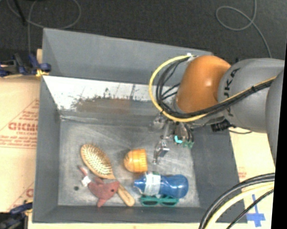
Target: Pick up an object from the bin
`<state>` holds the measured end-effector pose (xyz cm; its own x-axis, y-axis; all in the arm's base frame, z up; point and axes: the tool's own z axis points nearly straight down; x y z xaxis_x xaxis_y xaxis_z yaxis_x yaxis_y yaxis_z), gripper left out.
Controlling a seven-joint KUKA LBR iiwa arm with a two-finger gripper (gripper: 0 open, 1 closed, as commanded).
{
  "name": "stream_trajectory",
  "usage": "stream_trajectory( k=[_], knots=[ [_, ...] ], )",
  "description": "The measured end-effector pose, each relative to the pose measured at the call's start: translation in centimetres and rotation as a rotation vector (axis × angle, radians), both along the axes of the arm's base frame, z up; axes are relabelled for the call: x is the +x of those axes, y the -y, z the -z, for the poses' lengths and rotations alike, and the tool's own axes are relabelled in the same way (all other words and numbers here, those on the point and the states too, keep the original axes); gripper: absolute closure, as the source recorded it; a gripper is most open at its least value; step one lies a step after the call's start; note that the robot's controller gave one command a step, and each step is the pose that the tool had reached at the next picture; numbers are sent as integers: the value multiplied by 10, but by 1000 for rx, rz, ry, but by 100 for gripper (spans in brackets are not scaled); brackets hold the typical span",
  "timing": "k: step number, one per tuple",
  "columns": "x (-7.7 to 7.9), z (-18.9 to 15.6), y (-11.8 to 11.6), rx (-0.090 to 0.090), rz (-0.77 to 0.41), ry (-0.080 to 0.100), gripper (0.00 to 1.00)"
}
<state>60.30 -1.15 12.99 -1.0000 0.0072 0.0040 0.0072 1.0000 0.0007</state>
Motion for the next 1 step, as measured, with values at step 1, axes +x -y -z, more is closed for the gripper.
stream_trajectory(
  k=[1],
  knots=[
    [2, -5, 0, 0, 0, 8, 0]
  ],
)
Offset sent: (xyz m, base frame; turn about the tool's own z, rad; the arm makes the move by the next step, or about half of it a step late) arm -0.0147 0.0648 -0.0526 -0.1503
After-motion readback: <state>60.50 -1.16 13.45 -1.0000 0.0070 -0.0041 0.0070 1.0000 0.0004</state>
